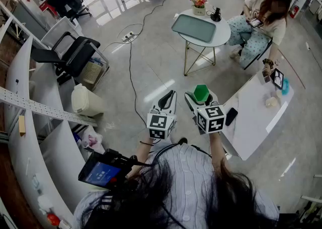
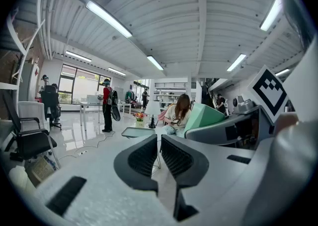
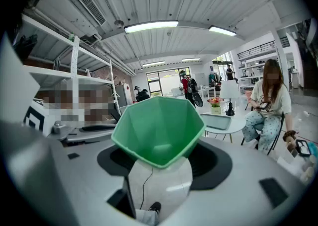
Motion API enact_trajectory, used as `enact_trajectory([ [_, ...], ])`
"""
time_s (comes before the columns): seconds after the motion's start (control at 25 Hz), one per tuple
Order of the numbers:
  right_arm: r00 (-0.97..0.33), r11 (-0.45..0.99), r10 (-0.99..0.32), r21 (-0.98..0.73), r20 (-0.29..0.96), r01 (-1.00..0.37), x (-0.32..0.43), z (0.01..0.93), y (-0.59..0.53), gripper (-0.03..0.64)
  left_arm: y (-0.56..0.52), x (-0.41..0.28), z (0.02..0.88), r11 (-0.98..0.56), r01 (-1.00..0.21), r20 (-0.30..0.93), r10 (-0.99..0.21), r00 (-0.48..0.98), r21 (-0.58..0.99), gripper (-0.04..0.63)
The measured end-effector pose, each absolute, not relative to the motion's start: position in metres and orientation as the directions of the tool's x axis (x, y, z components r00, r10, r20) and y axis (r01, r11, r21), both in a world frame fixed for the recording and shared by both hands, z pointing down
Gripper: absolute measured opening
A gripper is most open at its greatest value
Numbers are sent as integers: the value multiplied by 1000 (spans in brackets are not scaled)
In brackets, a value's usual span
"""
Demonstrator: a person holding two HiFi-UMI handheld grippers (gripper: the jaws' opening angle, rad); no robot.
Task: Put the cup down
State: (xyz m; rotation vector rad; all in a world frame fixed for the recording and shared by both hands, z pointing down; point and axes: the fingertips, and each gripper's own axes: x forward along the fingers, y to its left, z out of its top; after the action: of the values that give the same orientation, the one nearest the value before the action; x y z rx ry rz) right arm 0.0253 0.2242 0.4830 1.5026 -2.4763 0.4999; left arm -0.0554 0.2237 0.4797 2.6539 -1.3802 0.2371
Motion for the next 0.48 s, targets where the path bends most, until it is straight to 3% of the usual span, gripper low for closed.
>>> enact_trajectory([
  [0.48,-451,418,-832,-172,323,-892,41,483,243,314,237,-35,481,-583,-809,212,-784,583,68,28],
])
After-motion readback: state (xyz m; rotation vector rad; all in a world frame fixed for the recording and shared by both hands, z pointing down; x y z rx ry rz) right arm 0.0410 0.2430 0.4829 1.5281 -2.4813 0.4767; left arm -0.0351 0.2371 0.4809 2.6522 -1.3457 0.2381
